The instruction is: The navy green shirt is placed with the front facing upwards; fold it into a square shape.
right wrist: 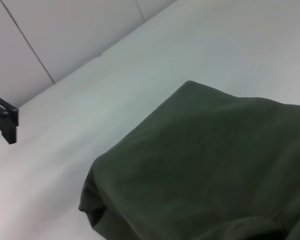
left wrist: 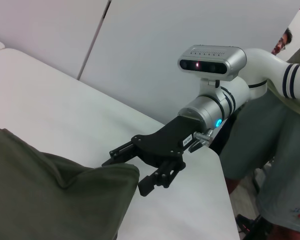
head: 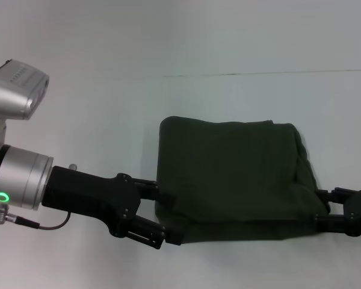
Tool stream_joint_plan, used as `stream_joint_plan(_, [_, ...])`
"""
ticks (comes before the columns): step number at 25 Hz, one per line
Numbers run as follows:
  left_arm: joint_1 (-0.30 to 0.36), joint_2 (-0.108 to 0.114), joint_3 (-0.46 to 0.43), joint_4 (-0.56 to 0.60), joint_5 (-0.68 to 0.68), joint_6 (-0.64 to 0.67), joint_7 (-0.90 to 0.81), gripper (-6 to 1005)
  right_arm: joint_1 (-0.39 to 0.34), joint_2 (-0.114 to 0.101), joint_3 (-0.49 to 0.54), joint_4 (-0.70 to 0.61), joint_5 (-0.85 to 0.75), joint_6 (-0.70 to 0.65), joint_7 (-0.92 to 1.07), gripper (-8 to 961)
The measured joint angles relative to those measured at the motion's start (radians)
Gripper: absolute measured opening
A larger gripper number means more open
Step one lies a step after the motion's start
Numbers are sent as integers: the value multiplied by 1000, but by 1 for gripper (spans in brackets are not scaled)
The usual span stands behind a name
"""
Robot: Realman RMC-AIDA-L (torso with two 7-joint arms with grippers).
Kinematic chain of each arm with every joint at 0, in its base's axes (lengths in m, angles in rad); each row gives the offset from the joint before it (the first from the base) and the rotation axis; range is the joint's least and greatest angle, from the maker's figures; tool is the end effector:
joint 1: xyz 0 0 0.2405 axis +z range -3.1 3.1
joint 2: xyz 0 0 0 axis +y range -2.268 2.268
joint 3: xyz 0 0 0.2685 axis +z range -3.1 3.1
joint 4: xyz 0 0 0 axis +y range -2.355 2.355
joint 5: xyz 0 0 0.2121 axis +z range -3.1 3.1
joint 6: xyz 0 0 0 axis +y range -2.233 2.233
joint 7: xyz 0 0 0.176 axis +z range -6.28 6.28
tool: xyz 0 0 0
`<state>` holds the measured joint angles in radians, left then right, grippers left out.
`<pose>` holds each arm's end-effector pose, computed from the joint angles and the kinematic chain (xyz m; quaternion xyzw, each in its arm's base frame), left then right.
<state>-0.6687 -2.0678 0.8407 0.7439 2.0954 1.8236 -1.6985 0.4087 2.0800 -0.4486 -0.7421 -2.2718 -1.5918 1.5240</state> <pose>-0.1974 0.3298 -0.0407 0.9566 0.2191 0.1742 0.0811 0.3386 0.3057 -0.0086 -0.8991 0.3623 0.1782 0.1691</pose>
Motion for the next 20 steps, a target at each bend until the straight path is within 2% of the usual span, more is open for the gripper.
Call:
stream_joint_plan(10, [0, -1, 0, 0, -1, -5, 0, 921, 1, -5, -18, -2, 0, -5, 19, 864])
stream_joint_plan(13, [0, -2, 0, 0, -1, -13, 0, 921, -3, 0, -19, -8, 0, -4, 14, 677])
stream_joint_plan(20, [3, -3, 0, 0, -2, -14, 0, 920, -5, 2, -28, -10, 0, -5, 8, 355])
